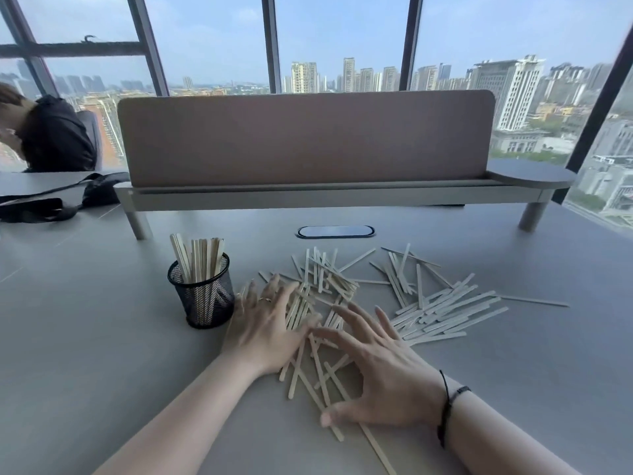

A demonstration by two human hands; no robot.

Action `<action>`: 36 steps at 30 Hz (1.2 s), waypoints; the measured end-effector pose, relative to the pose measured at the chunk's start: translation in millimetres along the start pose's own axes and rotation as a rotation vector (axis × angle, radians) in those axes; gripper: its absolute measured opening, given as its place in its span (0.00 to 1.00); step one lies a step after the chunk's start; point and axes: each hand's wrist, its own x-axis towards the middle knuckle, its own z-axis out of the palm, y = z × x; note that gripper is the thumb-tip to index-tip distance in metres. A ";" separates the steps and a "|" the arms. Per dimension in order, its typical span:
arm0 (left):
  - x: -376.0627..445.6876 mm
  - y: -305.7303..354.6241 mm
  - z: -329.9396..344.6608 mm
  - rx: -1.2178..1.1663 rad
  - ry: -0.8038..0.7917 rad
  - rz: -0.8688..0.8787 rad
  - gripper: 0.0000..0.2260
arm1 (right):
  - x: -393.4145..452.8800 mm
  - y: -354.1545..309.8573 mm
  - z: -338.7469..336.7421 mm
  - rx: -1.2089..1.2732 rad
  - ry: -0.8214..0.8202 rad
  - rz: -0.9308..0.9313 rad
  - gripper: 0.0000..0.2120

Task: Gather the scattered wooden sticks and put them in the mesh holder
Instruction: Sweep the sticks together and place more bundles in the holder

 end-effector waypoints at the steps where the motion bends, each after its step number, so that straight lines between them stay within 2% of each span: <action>1: 3.5 2.0 -0.1 0.005 -0.004 -0.026 0.37 | -2.4 1.6 2.1 -0.018 -0.003 0.001 0.51; 5: 12.9 10.6 1.3 0.028 -0.009 -0.091 0.35 | 4.0 3.9 5.3 -0.008 0.031 0.056 0.47; 8: 12.9 15.3 4.1 -0.043 0.030 -0.082 0.30 | 12.4 6.7 7.7 -0.011 0.049 0.136 0.44; 11: 8.9 16.6 9.4 -0.181 0.071 0.013 0.25 | 17.5 9.3 9.7 0.001 0.081 0.175 0.41; 15: 1.5 18.3 17.0 -0.329 0.056 0.221 0.24 | 22.8 14.8 12.8 -0.006 0.170 0.151 0.36; 17: -1.1 19.3 18.2 -0.386 0.049 0.283 0.25 | 26.6 17.5 15.5 -0.005 0.242 0.119 0.31; 19: -2.6 20.4 16.3 -0.424 0.075 0.274 0.27 | 32.8 19.6 17.7 0.022 0.292 0.111 0.27; 22: -4.8 21.8 10.1 -0.284 0.171 0.175 0.34 | 43.1 21.3 18.8 0.098 0.307 0.136 0.24; 26: -10.2 18.6 3.5 -0.122 0.040 -0.046 0.48 | 43.3 24.1 13.5 0.150 0.417 0.152 0.21; 28: -10.6 15.4 1.7 -0.108 -0.030 -0.108 0.50 | 36.5 33.1 8.7 0.068 0.535 0.233 0.23; 31: -9.9 12.3 -0.5 -0.097 -0.067 -0.141 0.52 | 23.9 57.6 -4.4 -0.096 0.625 0.517 0.28; 34: -9.2 12.2 0.4 -0.086 -0.094 -0.093 0.52 | 12.4 83.0 -15.1 -0.084 0.433 0.816 0.36; 36: -9.4 13.3 0.9 -0.103 -0.109 -0.029 0.51 | 9.5 91.0 -15.7 -0.034 0.301 0.891 0.40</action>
